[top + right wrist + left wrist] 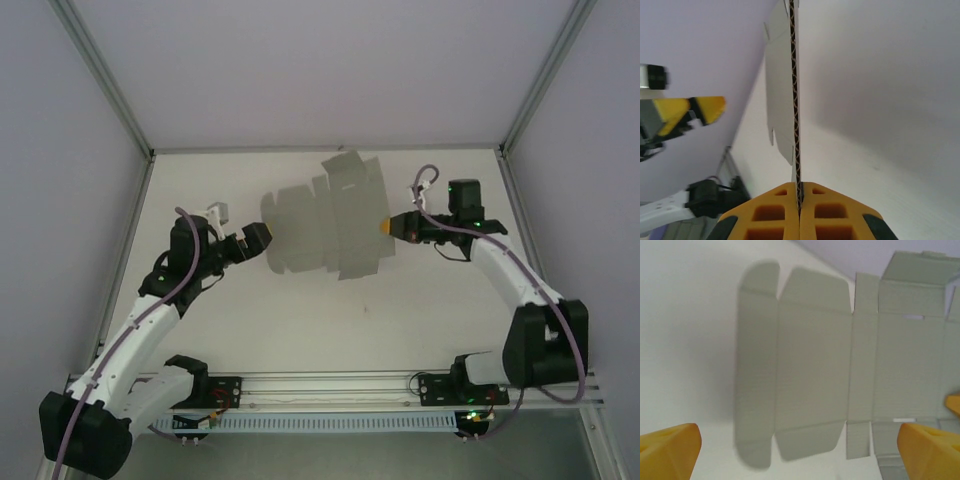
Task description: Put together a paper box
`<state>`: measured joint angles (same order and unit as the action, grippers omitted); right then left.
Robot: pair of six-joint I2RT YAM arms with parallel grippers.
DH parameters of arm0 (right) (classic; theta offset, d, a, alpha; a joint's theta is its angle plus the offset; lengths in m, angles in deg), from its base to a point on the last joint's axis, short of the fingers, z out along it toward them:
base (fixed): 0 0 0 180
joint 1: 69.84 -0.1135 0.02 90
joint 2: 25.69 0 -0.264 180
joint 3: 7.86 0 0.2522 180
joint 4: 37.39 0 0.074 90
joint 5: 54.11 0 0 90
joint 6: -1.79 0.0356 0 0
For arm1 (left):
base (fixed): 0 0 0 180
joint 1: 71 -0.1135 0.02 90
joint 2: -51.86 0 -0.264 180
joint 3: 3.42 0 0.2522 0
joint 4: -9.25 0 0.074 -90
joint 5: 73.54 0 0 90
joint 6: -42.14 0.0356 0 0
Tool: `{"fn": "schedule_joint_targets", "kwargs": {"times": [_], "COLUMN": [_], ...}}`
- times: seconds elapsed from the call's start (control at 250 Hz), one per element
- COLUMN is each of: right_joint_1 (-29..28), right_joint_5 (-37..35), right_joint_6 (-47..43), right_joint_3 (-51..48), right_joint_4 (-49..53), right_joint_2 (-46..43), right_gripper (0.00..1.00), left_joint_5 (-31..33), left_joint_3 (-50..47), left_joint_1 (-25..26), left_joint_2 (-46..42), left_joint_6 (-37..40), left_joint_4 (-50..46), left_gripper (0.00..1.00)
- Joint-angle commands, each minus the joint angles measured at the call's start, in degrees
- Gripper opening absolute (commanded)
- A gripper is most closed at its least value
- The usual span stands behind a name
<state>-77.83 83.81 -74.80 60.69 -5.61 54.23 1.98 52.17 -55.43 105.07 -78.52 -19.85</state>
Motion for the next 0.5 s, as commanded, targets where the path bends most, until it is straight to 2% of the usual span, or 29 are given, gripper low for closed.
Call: {"fn": "schedule_joint_targets", "kwargs": {"times": [0.0,0.032,0.044,0.156,0.495], "right_joint_1": [-2.4,-3.8,-4.4,-9.7,-21.5], "right_joint_5": [-10.5,-15.3,-17.2,-32.8,-57.9], "right_joint_6": [-10.1,-10.0,-13.3,-21.3,-46.1], "right_joint_3": [2.6,3.1,3.3,4.3,-1.1], "right_joint_4": [5.8,5.9,5.9,3.9,-17.5], "right_joint_2": [3.2,3.9,4.1,6.0,7.7], "right_gripper": [0.00,0.00,0.00,0.00,0.02], "left_joint_5": [8.4,8.5,8.5,8.1,2.1], "left_joint_3": [-0.4,-0.4,-0.4,-0.5,2.3], "left_joint_1": [-0.2,-0.2,-0.2,-0.2,-0.3], "left_joint_2": [0.7,1.0,1.1,2.3,7.3], "left_joint_6": [2.9,3.0,3.0,3.3,3.8], "left_joint_4": [-8.2,-8.3,-8.3,-7.3,-3.4], "left_gripper": [1.00,1.00,1.00,1.00,1.00]}}
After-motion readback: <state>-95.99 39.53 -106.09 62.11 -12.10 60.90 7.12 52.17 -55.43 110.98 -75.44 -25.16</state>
